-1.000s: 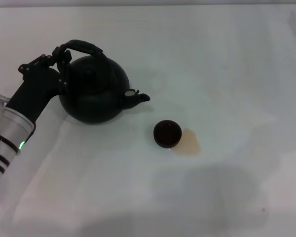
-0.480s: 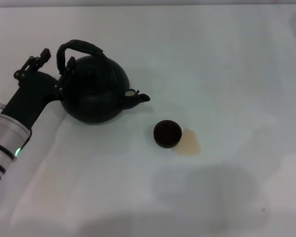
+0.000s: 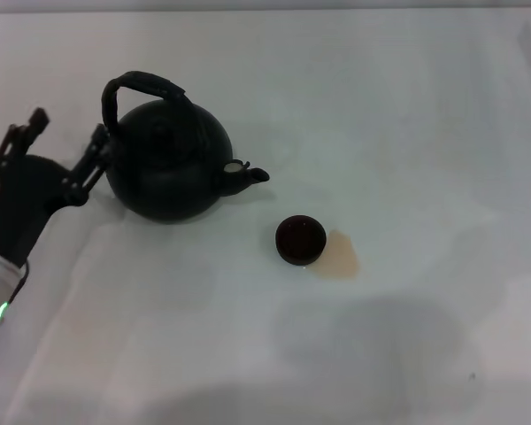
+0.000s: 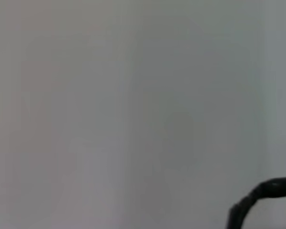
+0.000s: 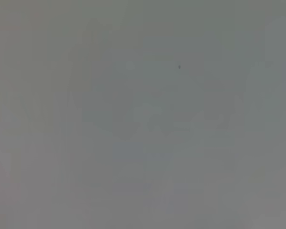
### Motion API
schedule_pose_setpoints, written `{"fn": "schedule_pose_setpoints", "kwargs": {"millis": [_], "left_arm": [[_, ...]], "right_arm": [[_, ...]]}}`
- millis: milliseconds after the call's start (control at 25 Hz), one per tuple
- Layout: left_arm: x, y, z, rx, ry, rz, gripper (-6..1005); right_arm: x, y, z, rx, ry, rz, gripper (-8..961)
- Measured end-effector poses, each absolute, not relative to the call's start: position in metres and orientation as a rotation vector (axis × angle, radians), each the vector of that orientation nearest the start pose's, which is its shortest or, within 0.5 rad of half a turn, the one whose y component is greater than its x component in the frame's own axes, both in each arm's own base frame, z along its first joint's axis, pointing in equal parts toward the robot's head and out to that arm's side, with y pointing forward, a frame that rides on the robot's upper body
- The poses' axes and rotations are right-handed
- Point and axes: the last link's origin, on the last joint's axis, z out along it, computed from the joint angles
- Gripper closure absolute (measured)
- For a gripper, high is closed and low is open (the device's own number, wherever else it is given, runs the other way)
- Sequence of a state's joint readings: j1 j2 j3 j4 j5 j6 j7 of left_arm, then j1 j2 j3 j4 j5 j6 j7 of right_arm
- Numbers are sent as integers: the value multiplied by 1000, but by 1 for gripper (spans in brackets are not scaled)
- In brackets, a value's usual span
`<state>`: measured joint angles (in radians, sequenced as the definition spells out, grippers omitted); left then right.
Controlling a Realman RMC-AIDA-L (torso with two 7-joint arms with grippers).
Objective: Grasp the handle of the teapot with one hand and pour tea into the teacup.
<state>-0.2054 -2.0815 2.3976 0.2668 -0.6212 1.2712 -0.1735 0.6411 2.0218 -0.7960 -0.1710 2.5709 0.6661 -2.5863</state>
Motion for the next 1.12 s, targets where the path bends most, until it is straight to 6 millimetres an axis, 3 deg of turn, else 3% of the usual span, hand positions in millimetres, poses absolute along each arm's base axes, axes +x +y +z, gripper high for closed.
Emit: {"fn": "schedule_pose_setpoints", "kwargs": {"millis": [440,720,1120], "left_arm": [[-366,235,-22,-1546,-651,-721,199],[-386,246,0,-1371,-753,-726,203],[-389,271,17,-1313,-728,-696,208]], "right_arm": [[356,407,43,-1471,891,596,125],[360,394,31,-1507,895,605,125],[366,375,12,-1523,946,620,125]]}}
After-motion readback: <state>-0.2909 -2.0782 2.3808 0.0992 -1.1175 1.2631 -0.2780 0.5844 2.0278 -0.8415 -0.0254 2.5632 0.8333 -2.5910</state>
